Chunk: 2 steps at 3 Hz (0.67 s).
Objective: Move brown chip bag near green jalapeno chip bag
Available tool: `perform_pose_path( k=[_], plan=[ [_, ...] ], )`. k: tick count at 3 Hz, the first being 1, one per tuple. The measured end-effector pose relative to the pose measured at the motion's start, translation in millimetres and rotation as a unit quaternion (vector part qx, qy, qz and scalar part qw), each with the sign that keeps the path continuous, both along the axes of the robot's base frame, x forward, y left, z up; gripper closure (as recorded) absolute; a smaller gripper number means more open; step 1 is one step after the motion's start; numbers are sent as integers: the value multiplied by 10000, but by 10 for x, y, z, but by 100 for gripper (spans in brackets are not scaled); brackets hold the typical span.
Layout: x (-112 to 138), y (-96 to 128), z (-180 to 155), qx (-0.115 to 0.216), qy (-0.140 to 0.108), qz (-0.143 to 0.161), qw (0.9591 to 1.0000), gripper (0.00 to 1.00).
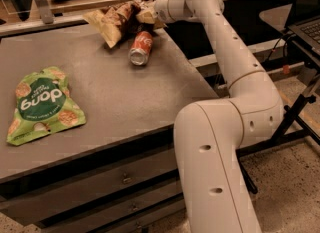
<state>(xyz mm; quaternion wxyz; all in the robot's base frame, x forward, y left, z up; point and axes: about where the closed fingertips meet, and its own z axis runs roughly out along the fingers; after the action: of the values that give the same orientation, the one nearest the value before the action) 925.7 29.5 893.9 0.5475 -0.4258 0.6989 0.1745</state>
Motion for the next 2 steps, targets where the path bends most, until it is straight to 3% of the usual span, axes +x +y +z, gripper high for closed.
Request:
perform_pose_path(
  k=[1, 2],
  plan=[
    [-16, 23, 46, 61, -25, 63, 10000, 75],
    [-65, 90, 262, 186, -220, 203, 9994, 99]
  ],
)
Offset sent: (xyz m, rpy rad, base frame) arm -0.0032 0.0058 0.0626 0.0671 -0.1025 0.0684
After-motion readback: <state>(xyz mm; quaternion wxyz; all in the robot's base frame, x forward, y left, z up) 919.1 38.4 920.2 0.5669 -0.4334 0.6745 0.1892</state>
